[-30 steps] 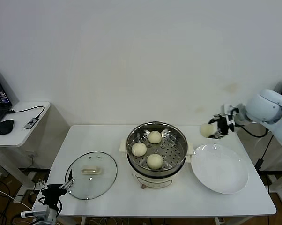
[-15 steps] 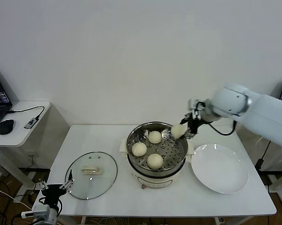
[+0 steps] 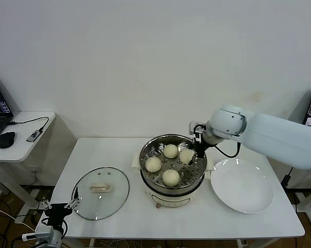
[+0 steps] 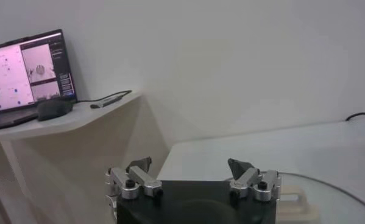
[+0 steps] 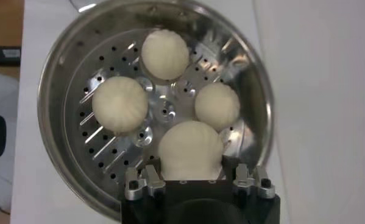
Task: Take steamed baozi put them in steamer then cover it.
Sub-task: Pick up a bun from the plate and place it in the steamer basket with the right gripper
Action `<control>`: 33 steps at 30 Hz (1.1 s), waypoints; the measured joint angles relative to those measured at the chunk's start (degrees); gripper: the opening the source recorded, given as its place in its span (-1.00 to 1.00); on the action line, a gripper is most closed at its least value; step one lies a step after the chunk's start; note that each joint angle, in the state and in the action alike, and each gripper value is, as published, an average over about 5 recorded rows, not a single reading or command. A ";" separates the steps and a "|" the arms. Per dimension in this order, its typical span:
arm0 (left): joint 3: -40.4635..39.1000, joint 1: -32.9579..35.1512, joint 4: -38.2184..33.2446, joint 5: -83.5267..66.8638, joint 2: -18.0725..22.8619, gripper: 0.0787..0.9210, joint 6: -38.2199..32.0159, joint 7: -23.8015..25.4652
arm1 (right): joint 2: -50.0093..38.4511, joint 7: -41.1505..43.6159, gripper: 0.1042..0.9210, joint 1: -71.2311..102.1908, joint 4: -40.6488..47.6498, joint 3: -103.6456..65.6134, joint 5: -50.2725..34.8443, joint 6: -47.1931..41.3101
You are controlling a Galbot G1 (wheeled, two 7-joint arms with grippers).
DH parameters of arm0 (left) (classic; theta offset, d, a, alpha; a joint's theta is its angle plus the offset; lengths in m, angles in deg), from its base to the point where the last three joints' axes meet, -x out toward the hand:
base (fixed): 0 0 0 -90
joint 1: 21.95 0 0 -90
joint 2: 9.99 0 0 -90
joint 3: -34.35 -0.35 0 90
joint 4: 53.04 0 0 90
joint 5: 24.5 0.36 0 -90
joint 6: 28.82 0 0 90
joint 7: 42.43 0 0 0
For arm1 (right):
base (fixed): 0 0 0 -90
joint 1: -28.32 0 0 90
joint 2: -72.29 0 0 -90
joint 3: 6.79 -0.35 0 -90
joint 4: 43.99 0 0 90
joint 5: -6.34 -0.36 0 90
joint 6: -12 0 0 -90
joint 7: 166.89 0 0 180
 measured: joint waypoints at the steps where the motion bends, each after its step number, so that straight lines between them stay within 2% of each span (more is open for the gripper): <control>1: -0.01 -0.01 0.02 0.00 0.01 0.77 -0.01 0.00 | 0.26 -0.04 0.26 0.26 0.23 0.04 0.29 -0.05; 20: 0.00 -0.32 0.49 -0.05 0.02 0.77 -0.15 -0.01 | 2.54 -0.43 0.29 4.19 3.60 -0.61 4.24 -0.01; 28: 0.37 -0.21 0.65 -0.11 -0.18 0.77 -0.26 -0.05 | 2.26 -0.95 0.72 4.79 3.46 -2.31 4.48 0.67; 33: 0.58 -0.10 0.58 -0.17 -0.25 0.77 -0.28 -0.05 | 1.06 -0.79 0.76 4.14 2.13 -4.40 3.67 1.22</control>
